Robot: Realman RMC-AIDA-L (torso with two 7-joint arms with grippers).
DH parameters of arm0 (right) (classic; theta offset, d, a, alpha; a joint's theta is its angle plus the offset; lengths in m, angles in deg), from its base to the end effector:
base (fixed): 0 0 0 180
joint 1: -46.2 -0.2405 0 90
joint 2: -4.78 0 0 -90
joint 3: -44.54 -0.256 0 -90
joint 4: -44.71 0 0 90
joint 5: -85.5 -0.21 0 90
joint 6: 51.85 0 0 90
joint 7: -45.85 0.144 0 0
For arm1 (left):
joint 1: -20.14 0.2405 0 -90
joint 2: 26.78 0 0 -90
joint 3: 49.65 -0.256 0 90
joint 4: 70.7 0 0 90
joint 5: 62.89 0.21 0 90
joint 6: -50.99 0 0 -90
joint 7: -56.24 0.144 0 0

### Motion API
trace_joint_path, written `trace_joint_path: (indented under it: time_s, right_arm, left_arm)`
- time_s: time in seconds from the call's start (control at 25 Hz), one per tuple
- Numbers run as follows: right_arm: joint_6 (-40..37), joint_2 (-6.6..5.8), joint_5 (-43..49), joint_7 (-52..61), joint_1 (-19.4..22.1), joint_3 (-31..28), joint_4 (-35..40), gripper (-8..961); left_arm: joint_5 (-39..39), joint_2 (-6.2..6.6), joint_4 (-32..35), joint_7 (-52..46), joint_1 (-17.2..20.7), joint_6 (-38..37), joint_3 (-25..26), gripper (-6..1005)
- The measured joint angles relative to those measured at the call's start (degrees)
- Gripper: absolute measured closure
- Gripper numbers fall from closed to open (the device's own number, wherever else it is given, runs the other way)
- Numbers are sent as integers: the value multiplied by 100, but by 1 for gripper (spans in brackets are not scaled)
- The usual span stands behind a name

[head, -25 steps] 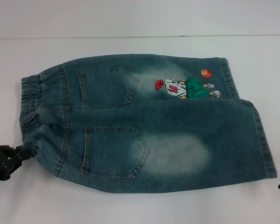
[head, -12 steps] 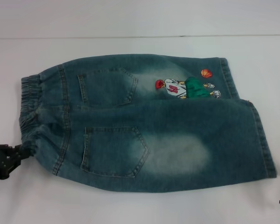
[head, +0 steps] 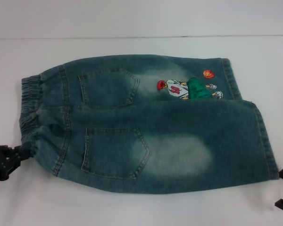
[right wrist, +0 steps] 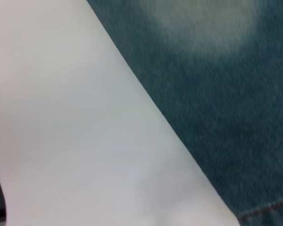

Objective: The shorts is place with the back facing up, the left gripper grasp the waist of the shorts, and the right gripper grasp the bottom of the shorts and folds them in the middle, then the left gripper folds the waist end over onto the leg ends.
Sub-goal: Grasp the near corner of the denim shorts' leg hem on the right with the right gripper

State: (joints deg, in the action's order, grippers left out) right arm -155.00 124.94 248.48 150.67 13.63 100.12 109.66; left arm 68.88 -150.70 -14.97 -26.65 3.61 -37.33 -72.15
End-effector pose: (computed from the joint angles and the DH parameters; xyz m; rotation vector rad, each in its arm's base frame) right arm 0.2816 0.3090 0.0346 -2.9088 0.7556 -0.7835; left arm -0.3599 0.2594 0.0464 -2.3956 -0.9313 -0.3339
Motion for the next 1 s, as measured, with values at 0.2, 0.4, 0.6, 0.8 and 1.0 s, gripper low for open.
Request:
trace_joint_path:
  time_s: [0.2,0.4,0.6,0.8,1.0]
  right_arm:
    - [102,-8,-157,-39,8,37,0,36]
    - [157,-20,-244,-145,24,20,49,36]
    - [146,-29,-310,-226,31,22,60,36]
    - [54,-22,-310,-247,17,47,82,37]
    - [-105,-19,-315,-238,9,48,237,37]
  left_arm:
    - [10,0,1,0,0,-6,0,910]
    - [21,-5,-15,0,0,-1,0,910]
    - [25,-8,-32,0,0,0,-4,909]
    - [25,-9,-36,0,0,0,-9,909]
    - [25,-10,-40,0,-17,-1,-9,909]
